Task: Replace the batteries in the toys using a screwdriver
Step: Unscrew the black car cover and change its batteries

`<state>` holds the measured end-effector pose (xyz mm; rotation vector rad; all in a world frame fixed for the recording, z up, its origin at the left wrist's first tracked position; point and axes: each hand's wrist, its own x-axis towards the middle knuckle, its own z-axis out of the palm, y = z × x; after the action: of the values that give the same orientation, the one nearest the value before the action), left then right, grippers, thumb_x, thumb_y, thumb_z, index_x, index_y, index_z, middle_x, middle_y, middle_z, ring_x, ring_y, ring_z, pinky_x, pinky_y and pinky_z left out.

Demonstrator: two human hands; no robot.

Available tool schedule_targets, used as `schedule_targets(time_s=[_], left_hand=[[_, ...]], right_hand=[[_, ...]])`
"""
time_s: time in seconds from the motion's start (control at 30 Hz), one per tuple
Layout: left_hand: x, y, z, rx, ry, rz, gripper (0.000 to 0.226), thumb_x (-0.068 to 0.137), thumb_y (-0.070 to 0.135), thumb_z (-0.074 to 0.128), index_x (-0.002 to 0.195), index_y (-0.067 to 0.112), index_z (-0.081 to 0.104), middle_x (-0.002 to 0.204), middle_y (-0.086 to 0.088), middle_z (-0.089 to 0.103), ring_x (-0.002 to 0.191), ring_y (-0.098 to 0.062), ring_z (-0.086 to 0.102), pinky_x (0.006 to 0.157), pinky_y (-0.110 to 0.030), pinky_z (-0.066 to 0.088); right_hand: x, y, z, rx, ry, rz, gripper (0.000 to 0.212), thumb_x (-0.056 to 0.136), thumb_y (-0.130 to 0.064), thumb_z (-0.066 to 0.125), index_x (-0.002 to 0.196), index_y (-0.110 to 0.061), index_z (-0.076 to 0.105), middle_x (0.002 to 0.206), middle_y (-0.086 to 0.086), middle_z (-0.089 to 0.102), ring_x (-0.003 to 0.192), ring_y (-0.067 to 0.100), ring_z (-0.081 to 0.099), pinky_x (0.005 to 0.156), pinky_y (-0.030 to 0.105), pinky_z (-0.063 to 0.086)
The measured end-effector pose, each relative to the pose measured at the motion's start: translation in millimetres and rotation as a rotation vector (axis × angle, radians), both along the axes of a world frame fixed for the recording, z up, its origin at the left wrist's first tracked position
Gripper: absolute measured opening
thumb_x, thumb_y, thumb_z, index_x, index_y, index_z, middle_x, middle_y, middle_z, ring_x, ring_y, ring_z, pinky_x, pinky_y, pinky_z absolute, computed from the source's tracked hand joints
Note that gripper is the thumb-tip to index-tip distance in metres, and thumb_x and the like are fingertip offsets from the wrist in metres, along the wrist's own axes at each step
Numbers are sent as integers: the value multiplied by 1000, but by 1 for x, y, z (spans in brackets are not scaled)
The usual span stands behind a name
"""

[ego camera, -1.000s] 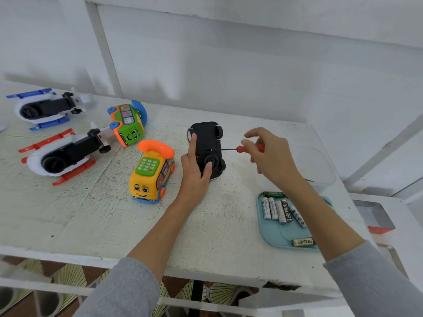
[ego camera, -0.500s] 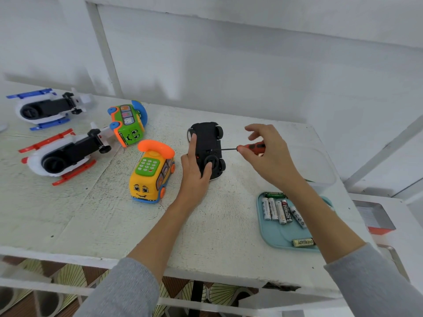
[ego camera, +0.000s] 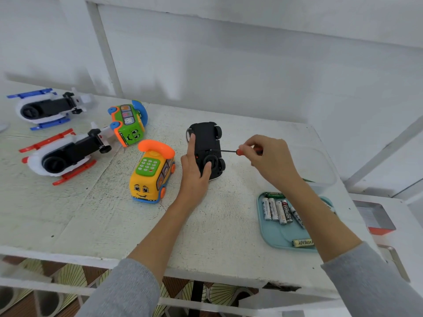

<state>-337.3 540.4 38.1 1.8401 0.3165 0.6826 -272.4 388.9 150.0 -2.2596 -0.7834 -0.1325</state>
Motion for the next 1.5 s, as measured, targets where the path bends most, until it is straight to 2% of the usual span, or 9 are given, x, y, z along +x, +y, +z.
schedule_targets(time_s=[0.13,0.27,0.37,0.47,0.63,0.87,1.03,1.3,1.5], left_hand=[[1,1,-2,-5,-4,4,74,98,12,48,144,45,2,128,6,26,103,29,33,89,1,26],[2,1,-3,-2,-4,12,75,98,10,49,143,47,2,127,5,27,103,29,33,87,4,25],[2,1,-3,-17,-19,6,74,97,15,48,141,52,2,128,2,30,106,25,36,91,-1,28],[2,2,-4,-12,-21,-3,74,97,16,48,143,51,2,129,5,29,107,24,36,93,-4,29],[2,2,-5,-11,-13,-2,75,98,13,48,139,55,1,129,4,28,107,26,35,89,3,26],[3,2,-4,-25,-5,-10,75,97,11,47,143,51,2,130,6,28,109,21,38,91,-1,28],[2,3,-7,-68,-9,-37,76,94,13,48,149,43,6,127,23,29,113,22,37,101,-18,31],[2,0,-2,-26,-2,-13,74,95,2,48,149,33,7,122,18,27,105,33,29,88,7,23],[2,1,-4,-28,-15,-29,74,96,8,48,145,44,5,124,15,27,108,27,33,93,-5,25]], right_hand=[[-3,0,-1,99,40,132,24,81,-7,67,104,-14,63,93,3,58,71,-3,52,68,5,41],[-4,3,-1,93,130,58,28,93,-32,52,108,-9,57,74,6,63,53,-3,57,49,16,46],[-1,2,-2,91,71,28,18,88,-17,61,104,-10,60,70,8,61,60,13,59,58,25,49],[-1,-1,-1,167,112,105,31,79,1,66,106,-14,59,92,9,60,66,-4,58,65,9,45],[0,1,-1,62,163,37,24,92,-31,55,101,-10,60,70,-1,63,40,6,52,41,15,43],[2,-4,-6,-245,41,112,31,83,-6,60,111,-19,61,98,-1,59,88,14,55,83,32,49],[1,-9,-6,-174,73,94,24,83,-7,60,101,-21,66,92,-4,62,80,7,54,80,30,48],[4,-5,-6,-220,81,144,16,86,-16,61,98,-24,66,93,-4,61,87,14,56,83,38,50],[6,-1,-5,-253,59,154,15,87,-16,59,97,-24,67,90,-4,61,86,14,55,82,38,49]])
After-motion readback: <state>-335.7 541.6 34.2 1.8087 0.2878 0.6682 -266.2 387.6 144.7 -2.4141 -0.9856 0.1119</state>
